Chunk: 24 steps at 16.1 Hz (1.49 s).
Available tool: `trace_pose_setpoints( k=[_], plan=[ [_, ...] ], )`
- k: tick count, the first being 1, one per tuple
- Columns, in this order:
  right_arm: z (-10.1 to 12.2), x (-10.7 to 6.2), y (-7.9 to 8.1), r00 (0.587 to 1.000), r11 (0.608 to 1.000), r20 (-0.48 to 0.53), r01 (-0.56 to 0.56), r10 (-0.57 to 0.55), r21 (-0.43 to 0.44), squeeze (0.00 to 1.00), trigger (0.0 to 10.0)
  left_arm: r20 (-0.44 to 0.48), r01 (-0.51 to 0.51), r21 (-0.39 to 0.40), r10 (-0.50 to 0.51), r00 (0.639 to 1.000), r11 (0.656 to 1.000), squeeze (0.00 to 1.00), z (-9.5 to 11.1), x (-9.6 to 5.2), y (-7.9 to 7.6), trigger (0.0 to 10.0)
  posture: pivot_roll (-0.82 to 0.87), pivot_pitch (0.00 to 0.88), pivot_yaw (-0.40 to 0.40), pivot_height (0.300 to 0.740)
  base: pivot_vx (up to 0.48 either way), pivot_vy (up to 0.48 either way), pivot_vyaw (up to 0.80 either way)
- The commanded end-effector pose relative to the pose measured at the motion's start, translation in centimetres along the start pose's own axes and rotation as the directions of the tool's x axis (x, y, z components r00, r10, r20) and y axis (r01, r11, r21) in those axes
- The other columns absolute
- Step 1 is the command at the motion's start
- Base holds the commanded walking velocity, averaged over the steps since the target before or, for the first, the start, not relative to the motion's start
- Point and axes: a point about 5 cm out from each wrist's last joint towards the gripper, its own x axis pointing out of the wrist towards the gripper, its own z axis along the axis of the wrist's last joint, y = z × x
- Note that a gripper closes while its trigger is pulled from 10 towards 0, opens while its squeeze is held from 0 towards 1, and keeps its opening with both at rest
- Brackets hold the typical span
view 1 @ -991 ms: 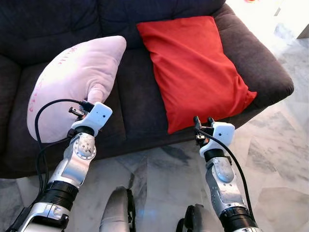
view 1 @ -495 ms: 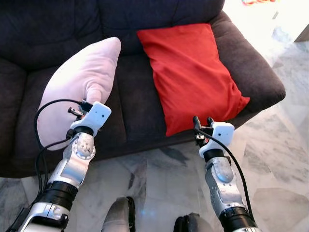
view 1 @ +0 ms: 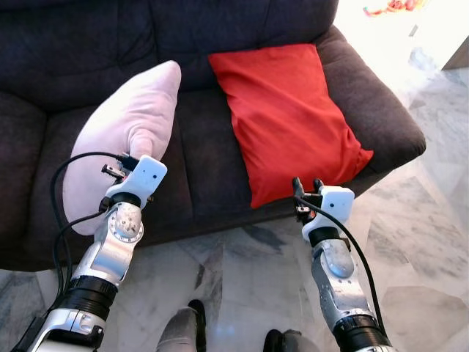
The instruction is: Move the pillow to the sofa from floor
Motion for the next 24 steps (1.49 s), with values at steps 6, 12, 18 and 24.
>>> trace_pose_setpoints(
  k=[6,12,18,24],
  plan=[
    [-0.58,-0.41,0.03,1.000,1.000,-0.020,-0.007,0.007,0.000,0.00,10.0,0.027,-0.009,-0.047,0.010,1.000,0.999,0.00,0.43,-0.09,0.43,10.0,0.13,0.203,-0.016,0.740,0.000,0.000,0.00],
    [-0.79,-0.44,-0.01,0.999,1.000,-0.035,0.006,-0.006,-0.001,0.00,10.0,0.026,0.004,-0.118,-0.001,1.000,0.993,0.00,0.47,-0.23,0.14,10.0,0.13,0.212,-0.014,0.740,0.000,0.000,0.00],
    [-0.67,-0.38,0.12,1.000,1.000,-0.026,-0.007,0.007,-0.004,0.00,10.0,-0.002,0.003,-0.175,-0.004,1.000,0.984,0.00,0.18,-0.20,0.08,10.0,0.14,0.209,-0.010,0.740,0.000,0.000,0.00],
    [-0.80,-0.41,0.09,0.999,1.000,-0.035,-0.004,0.004,-0.002,0.00,10.0,-0.006,-0.001,-0.184,-0.001,1.000,0.983,0.00,0.08,-0.13,0.35,10.0,0.14,0.208,-0.009,0.740,0.226,0.000,0.00]
  ],
)
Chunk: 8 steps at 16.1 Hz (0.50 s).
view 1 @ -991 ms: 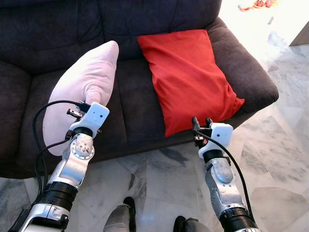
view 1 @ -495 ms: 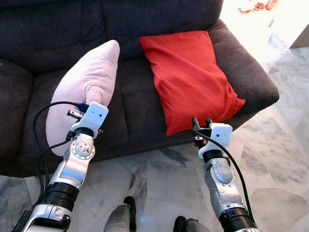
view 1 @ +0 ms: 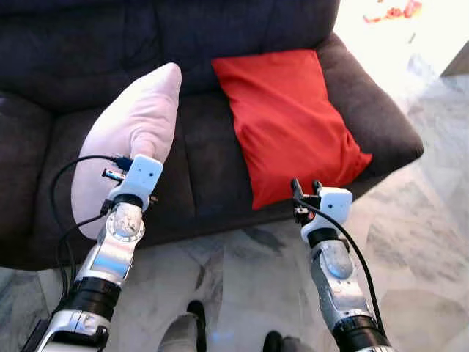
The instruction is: Move the pillow to the sofa from floor
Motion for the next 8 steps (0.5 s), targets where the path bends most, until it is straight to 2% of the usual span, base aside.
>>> trace_pose_setpoints(
  k=[1,3,4,5,8],
  plan=[
    [-0.53,-0.31,-0.08,1.000,1.000,-0.021,0.001,-0.001,-0.001,0.00,10.0,0.025,-0.018,-0.018,0.019,1.000,1.000,0.00,0.31,-0.07,0.57,10.0,0.14,0.207,-0.009,0.740,0.304,0.000,0.00],
    [-0.42,-0.32,0.18,1.000,0.998,-0.017,-0.023,0.022,-0.060,0.00,10.0,0.019,-0.023,-0.026,0.024,1.000,0.999,0.00,0.26,-0.05,0.63,10.0,0.14,0.208,-0.010,0.740,0.332,0.000,0.54],
    [-0.40,-0.34,0.16,1.000,0.999,-0.011,-0.017,0.016,-0.041,0.00,10.0,0.018,-0.023,-0.027,0.024,1.000,0.999,0.00,0.27,-0.04,0.63,10.0,0.14,0.208,-0.010,0.740,0.337,0.000,0.54],
    [-0.61,-0.34,-0.13,1.000,1.000,-0.028,0.010,-0.010,0.001,0.00,10.0,0.019,-0.024,-0.027,0.024,1.000,0.999,0.00,0.27,-0.03,0.65,10.0,0.14,0.207,-0.011,0.740,0.334,0.000,0.00],
    [-0.54,-0.36,-0.23,1.000,1.000,-0.021,0.006,-0.006,-0.005,0.00,10.0,0.016,-0.028,-0.025,0.028,0.999,0.999,0.00,0.15,-0.04,0.79,10.0,0.14,0.205,-0.012,0.740,0.336,0.000,0.00]
  ],
)
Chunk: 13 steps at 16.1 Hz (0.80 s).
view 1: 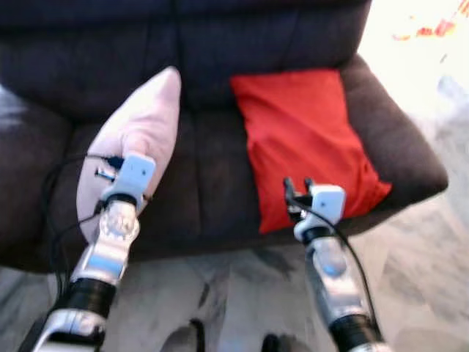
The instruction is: Move the pillow to the sofa from floor
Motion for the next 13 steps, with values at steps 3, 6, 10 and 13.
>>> trace_pose_setpoints(
  k=[3,6,10,13],
  plan=[
    [-0.42,-0.25,-0.16,1.000,1.000,-0.016,0.013,-0.013,0.014,0.00,10.0,0.027,-0.021,-0.004,0.021,0.999,1.000,0.00,0.39,0.07,0.78,10.0,0.14,0.204,-0.012,0.740,0.339,0.000,0.00],
    [-0.43,-0.25,-0.09,1.000,1.000,-0.016,0.007,-0.007,0.014,0.00,10.0,0.031,-0.023,-0.001,0.023,0.999,1.000,0.00,0.45,0.07,0.82,10.0,0.14,0.202,-0.012,0.740,0.340,0.000,0.00],
    [-0.48,-0.27,-0.13,1.000,1.000,-0.018,0.004,-0.004,0.009,0.00,10.0,0.036,-0.029,0.001,0.028,0.999,1.000,0.00,0.51,0.07,0.83,10.0,0.14,0.192,-0.013,0.740,0.318,0.000,0.00],
    [-0.54,-0.26,-0.10,1.000,1.000,-0.021,0.002,-0.002,0.009,0.00,10.0,0.035,-0.007,-0.022,0.008,0.999,1.000,0.00,0.45,0.11,0.61,10.0,0.14,0.188,-0.012,0.740,0.000,0.000,0.00]
  ],
)
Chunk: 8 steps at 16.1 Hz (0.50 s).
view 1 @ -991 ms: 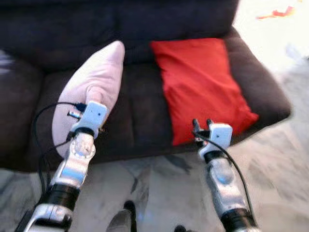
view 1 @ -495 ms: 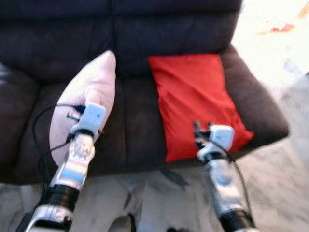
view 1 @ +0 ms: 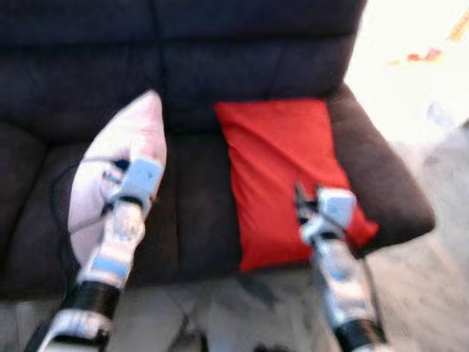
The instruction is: Move the pillow to the sofa from floor
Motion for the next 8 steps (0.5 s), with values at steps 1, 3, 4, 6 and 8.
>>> trace_pose_setpoints(
  k=[1,3,4,6,8],
  plan=[
    [-0.29,-0.34,-0.91,1.000,1.000,-0.012,0.022,-0.022,-0.012,0.00,10.0,0.010,-0.011,-0.036,0.011,1.000,0.999,0.00,0.24,0.04,0.22,10.0,0.13,0.188,-0.012,0.740,0.000,0.000,0.00],
    [-0.35,-0.34,-0.94,1.000,1.000,-0.014,0.021,-0.021,-0.010,0.00,10.0,0.002,-0.018,-0.061,0.018,1.000,0.998,0.00,0.13,0.07,0.46,10.0,0.14,0.184,-0.012,0.740,0.000,0.000,0.00],
    [-0.35,-0.33,-0.94,1.000,1.000,-0.014,0.021,-0.021,-0.010,0.00,10.0,0.002,-0.018,-0.062,0.018,1.000,0.998,0.00,0.14,0.10,0.53,10.0,0.14,0.185,-0.012,0.740,0.000,0.000,0.00],
    [-0.34,-0.31,-0.92,1.000,1.000,-0.015,0.020,-0.021,-0.010,0.00,10.0,0.002,-0.023,-0.071,0.023,1.000,0.997,0.00,0.16,0.20,0.87,10.0,0.14,0.187,-0.013,0.740,0.000,0.131,0.00],
    [-0.34,-0.32,-0.91,1.000,1.000,-0.014,0.019,-0.020,-0.009,0.00,10.0,-0.001,-0.026,-0.074,0.026,1.000,0.997,0.00,0.13,0.20,0.97,10.0,0.14,0.189,-0.013,0.740,0.000,0.287,0.00]
  ],
)
